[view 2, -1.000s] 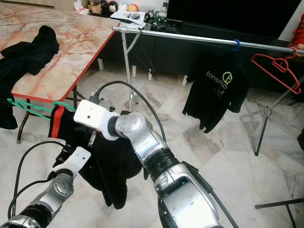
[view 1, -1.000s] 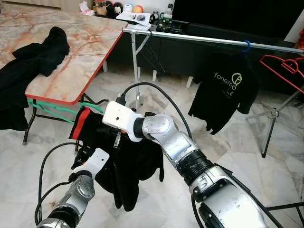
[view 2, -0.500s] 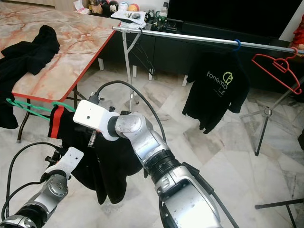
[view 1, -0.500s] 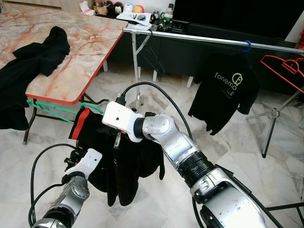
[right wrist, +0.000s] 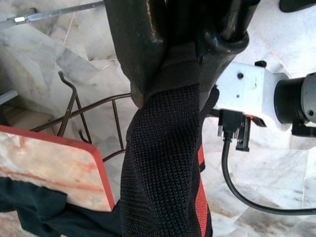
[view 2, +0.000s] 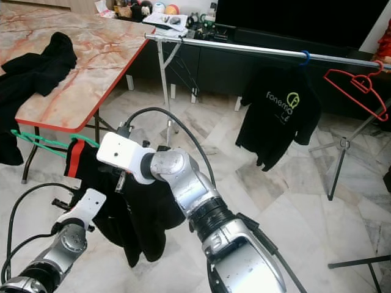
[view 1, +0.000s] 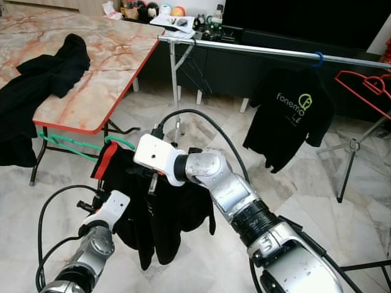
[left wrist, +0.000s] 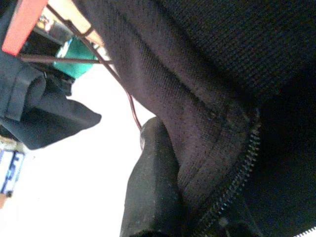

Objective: Hang hanger

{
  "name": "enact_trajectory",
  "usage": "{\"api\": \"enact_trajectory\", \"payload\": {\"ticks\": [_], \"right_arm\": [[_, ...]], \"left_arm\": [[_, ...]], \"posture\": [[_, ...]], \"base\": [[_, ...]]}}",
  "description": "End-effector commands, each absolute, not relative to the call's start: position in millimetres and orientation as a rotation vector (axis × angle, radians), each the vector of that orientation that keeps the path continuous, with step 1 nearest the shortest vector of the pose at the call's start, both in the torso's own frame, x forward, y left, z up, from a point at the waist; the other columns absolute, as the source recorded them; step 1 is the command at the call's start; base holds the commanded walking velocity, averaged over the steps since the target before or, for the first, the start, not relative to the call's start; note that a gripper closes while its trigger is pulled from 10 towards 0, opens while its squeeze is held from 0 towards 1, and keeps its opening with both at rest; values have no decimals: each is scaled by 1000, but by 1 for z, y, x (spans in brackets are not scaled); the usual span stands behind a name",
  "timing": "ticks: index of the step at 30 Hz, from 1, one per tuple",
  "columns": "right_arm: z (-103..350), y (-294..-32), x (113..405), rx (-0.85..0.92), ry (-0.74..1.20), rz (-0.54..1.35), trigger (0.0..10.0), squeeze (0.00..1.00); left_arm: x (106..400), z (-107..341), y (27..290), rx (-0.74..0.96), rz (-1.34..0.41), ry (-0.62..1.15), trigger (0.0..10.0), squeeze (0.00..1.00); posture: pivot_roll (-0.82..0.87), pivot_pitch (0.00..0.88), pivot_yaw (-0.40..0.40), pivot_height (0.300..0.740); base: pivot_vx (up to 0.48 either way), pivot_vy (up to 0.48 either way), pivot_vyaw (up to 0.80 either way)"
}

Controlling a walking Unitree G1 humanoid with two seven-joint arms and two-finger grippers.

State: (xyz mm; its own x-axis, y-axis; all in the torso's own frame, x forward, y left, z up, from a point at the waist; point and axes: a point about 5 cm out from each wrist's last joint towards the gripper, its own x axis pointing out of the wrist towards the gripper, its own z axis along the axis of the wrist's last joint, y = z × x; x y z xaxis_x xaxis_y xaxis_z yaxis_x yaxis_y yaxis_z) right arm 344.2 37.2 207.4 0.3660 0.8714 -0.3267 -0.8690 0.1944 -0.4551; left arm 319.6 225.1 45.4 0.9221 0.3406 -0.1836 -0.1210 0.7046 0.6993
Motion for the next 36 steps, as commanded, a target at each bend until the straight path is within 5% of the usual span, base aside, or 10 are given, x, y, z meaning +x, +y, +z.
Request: {"api": "enact_trajectory", "payload": {"ticks": [1,16,22,28,36], "right_arm": [[212,39,340,-633,-39,1229,0,0],[201,26,340,-629,-8,1197,0,0],[192,-4,353,-615,36,1091,0,0],[161,-62,359,-525,154,987,0,0],[141,-100,339,-295,128,1079,0,0]], "left_arm": [[318,41,223,729,247,335,0,0],[316,32,211,475,192,385,0,0],[313,30,214,420,204,398,0,0],[311,27,215,384,195,411,0,0],[309,24,213,377,167,422,0,0]], "posture": [[52,130,-80,740],[47,134,-75,740],[46,136,-74,740],[41,141,-70,740],[37,147,-65,740]], "base": [[0,0,0],[0,0,0],[0,0,0],[0,0,0],[0,0,0]]}}
